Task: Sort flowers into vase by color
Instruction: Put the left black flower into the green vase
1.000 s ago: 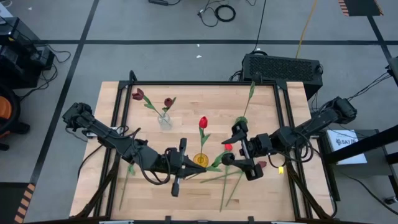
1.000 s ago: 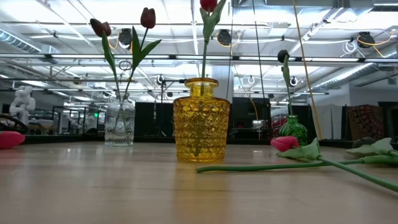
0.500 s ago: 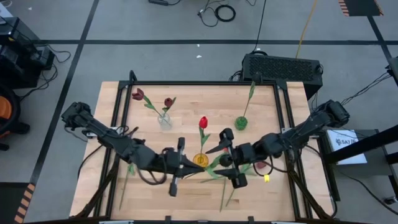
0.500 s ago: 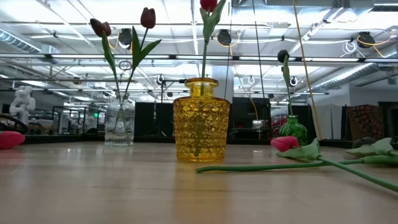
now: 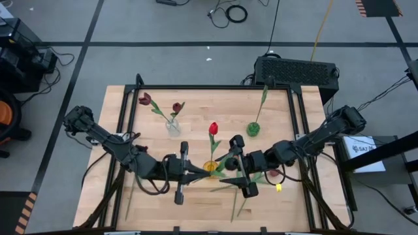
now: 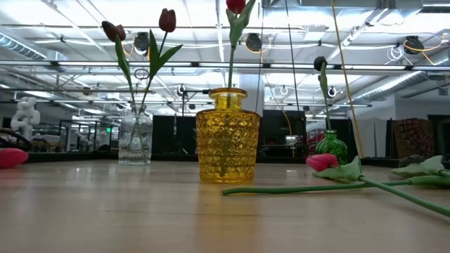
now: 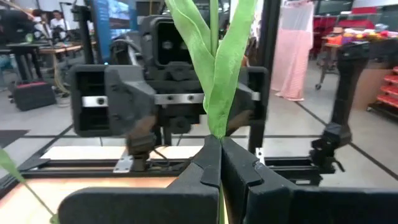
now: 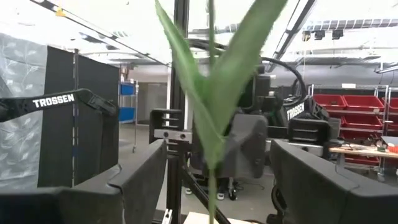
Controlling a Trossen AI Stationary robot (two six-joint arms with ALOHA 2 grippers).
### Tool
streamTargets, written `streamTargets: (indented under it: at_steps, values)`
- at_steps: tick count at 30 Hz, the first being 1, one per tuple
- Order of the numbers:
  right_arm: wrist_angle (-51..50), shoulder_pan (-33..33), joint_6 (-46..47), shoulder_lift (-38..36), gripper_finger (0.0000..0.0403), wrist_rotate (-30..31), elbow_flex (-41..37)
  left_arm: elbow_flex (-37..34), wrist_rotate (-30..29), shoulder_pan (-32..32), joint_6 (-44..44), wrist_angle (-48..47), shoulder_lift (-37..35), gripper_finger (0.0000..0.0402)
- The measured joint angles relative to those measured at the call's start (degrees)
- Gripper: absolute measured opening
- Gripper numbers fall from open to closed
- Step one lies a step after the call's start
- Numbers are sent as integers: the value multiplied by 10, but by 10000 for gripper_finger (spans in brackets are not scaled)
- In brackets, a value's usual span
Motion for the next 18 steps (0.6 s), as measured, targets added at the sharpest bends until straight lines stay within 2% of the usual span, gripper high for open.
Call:
streamTargets:
  at_steps: [8, 18]
  values:
    - [36, -16, 14, 24, 268, 2, 0, 0, 0, 5, -1, -1, 0, 1]
    - [45, -19, 24, 26, 182, 1, 0, -14, -14, 22, -5, 8, 2, 1]
